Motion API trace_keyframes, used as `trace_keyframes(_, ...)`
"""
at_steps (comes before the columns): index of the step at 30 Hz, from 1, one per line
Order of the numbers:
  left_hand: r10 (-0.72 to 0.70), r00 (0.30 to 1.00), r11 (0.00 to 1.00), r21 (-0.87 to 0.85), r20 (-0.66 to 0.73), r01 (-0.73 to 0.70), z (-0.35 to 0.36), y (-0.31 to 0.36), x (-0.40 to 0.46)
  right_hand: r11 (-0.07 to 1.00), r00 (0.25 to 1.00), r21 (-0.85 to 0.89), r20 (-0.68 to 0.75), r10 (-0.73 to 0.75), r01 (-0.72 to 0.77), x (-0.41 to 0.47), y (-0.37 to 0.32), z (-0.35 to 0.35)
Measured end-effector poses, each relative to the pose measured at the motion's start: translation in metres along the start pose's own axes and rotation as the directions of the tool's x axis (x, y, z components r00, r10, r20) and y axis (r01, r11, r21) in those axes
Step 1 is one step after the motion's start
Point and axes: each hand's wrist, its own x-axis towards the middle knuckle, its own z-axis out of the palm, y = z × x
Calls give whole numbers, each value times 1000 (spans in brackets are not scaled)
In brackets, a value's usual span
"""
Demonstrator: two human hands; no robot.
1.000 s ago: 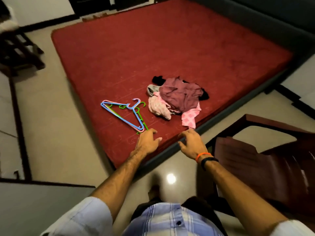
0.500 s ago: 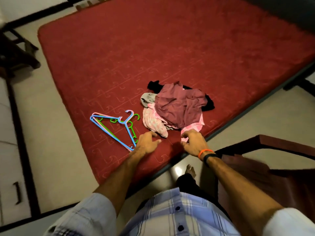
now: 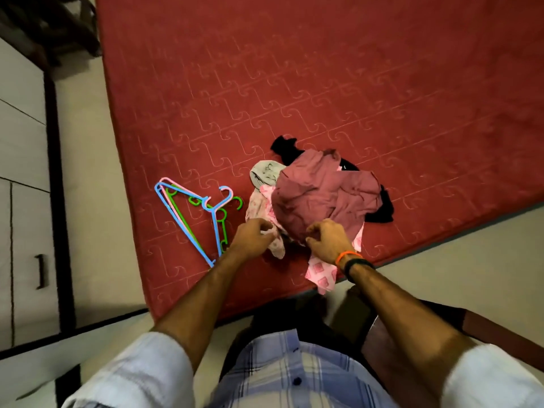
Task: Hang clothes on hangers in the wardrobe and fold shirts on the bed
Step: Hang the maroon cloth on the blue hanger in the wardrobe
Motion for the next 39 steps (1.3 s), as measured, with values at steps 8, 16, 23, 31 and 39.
trace_keyframes(8,63,994,998,-18,86,-62,7,16,86,988,990,60,16,140,-141,52,-5,7)
trace_keyframes(16,-61,974,992,-98,216,84,20,22,145,962,970,122,32,240,-242,83,-5,13)
trace_keyframes(23,-73,993,920,-377,94,103,-4,38,125,970,974,99,0,225,-224,77,-20,-7)
trace_keyframes(31,88,969,654,-747,233,120,-41,80,57,990,989,105,-107,102,-91,43,-37,-39)
trace_keyframes(39,0,983,740,-661,-183,-123,-52,44,-9,910,984,377,-112,-138,171,22,-61,-65)
